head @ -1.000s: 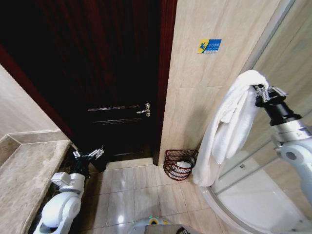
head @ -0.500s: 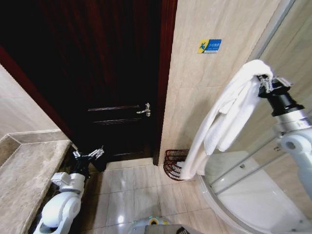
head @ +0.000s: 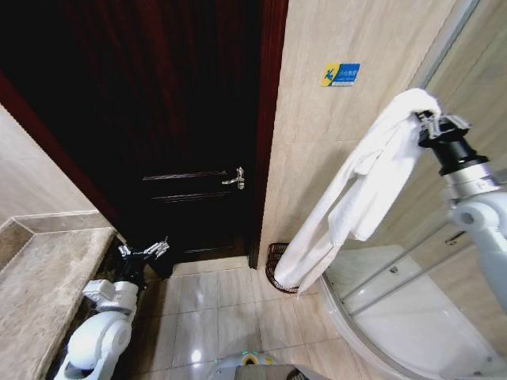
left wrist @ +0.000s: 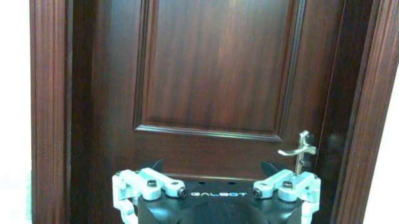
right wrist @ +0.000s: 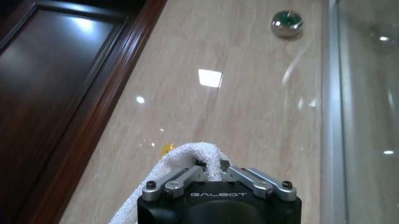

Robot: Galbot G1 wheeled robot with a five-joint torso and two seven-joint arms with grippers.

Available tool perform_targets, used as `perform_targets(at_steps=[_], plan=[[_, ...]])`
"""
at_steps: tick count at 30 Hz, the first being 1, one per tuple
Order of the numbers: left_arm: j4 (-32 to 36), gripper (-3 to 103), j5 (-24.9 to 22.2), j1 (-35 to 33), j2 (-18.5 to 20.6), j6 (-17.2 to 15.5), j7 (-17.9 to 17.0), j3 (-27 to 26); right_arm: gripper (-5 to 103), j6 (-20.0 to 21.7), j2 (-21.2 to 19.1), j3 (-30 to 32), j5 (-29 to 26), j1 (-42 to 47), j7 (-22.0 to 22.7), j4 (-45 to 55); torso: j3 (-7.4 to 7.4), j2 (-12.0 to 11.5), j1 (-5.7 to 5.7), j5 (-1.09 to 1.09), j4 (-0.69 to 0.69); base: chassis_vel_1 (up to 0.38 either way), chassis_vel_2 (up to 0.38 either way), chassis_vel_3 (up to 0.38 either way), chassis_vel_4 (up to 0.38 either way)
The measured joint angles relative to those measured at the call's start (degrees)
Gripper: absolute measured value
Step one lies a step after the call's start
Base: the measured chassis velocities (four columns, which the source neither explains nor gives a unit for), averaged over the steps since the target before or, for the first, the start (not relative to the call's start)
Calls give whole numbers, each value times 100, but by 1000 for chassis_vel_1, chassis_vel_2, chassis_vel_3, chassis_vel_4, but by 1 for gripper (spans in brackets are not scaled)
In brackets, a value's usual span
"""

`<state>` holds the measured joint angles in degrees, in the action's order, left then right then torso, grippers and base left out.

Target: Discard the used towel into the hamper.

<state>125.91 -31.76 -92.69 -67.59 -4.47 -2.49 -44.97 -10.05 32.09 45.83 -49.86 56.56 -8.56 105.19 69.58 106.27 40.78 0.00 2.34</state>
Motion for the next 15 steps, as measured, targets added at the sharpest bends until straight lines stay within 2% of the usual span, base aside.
perform_targets(at_steps=[8,15], plan=[[0,100,0,0,0,0,1,1,4,-38,101,-833,235,-888,40,-332,0,0,0,-1,1,0,0,0,0],[0,100,0,0,0,0,0,0,4,-72,48,-982,224,-1229,45,-505,0,0,0,1,-1,0,0,0,0]])
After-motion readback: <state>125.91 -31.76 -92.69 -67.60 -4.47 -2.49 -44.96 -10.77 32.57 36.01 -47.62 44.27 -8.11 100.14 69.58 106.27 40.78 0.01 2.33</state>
